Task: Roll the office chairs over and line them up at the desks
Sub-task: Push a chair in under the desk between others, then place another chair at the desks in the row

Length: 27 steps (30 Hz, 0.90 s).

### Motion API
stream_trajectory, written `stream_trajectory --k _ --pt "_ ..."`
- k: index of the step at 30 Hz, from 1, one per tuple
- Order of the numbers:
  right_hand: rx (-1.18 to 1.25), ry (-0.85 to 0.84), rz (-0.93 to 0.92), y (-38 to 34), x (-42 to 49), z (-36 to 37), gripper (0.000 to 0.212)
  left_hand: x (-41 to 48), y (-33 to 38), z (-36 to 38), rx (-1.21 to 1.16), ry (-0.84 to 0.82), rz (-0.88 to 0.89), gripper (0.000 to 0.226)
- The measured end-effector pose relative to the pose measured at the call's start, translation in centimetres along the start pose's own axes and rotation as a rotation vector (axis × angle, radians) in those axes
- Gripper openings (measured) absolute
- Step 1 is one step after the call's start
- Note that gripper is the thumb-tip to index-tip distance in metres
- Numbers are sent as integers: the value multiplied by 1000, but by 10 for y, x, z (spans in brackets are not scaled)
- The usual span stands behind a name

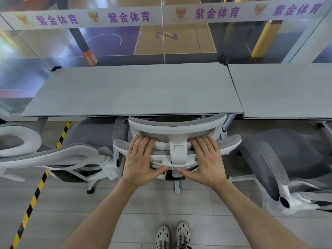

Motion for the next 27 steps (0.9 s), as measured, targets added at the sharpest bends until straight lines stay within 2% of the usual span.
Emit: stream_trajectory --k 8,14,16,20,22,25,27 --pt "-15 -42 11 -6 -2 -2 107 -1 -1 -1 -37 -47 -5 104" --pt "-60 -224 43 -6 -6 0 111 -3 8 -11 -108 -7 9 97" --pt "-84 -301 52 -5 -13 -1 104 -8 17 -20 -128 58 41 84" --pt "-80 -369 78 7 -47 -15 80 -13 66 -45 -163 197 268 27" --pt "-63 -401 135 25 -72 -29 70 -7 100 -45 -170 133 385 16" --pt "-35 -510 337 72 -118 -49 54 6 155 -23 -98 -107 497 13" --pt "-60 -568 449 105 -154 -66 44 16 189 4 -31 -296 510 16"
Point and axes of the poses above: each hand's wrist, its own x-axis towards the middle knuckle, its own z-axis out of the palm, y = z × x, the point moved 7 cm from there along x, towards the middle knuckle, and after that the axes turned 5 degrees about -y, right-handed, at the moved point
